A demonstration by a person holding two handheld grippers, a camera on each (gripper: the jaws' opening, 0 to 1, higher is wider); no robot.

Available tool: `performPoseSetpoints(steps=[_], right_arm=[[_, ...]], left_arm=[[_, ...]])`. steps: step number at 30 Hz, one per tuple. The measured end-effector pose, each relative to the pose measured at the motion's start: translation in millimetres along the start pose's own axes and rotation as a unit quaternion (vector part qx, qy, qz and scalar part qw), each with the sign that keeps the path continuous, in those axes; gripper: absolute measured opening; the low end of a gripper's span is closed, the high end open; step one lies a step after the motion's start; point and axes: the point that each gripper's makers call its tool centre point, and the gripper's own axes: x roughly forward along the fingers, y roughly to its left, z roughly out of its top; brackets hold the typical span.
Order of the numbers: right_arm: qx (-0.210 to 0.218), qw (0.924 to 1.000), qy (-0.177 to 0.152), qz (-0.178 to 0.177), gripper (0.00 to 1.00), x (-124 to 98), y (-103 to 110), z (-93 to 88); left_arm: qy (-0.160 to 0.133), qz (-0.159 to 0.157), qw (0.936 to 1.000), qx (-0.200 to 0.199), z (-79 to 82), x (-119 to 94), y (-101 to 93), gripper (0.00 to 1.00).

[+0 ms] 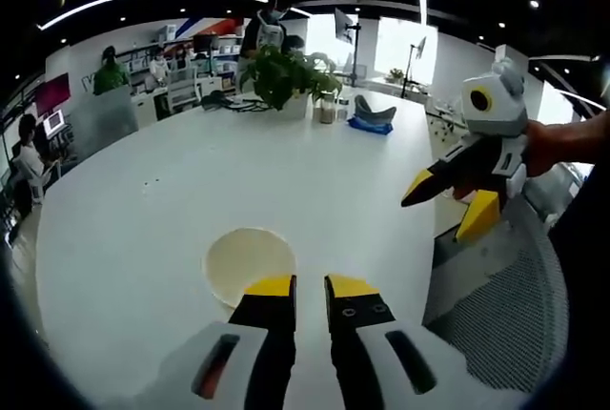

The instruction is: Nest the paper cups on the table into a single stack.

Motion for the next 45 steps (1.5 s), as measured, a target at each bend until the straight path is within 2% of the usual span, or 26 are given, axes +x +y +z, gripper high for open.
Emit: performPoseSetpoints(steps=[11,17,22,29,35,39,43,45], right_arm=[[-0.003,1.0000,-0.001,0.003,0.50,3,-3,5.0],[-0.005,1.0000,-0.001,0.006,0.50,7,-4,6.8],[-0.011,0.9999,0.004,0.010,0.50,17,-6,7.1],[-0.045,0.9987,0.018,0.014,0.53,41,-13,15.7],[-0.089,0.9950,0.042,0.014,0.57,71,-24,23.7],[-0.122,0.9903,0.062,0.023,0.62,93,-29,22.4],[-0.150,0.9852,0.077,0.033,0.62,107,-24,26.2],[-0.157,0.9836,0.081,0.038,0.62,117,-26,27.3]], left_arm=[[-0.003,0.012,0.9999,-0.008,-3.5,-9,4.6,0.10],[-0.009,0.028,0.9993,-0.022,-9.2,-16,15.5,0.11],[-0.016,0.048,0.9980,-0.037,-13.8,-23,20.4,0.18],[-0.009,0.066,0.9969,-0.042,-21.7,-24,27.4,0.31],[0.012,0.074,0.9969,-0.025,-32.0,-20,36.9,0.38],[0.021,0.069,0.9970,-0.027,-35.0,-14,40.7,0.41],[0.029,0.060,0.9976,-0.020,-42.2,-3,51.2,0.42],[0.037,0.051,0.9980,-0.006,-40.4,-2,49.9,0.41]])
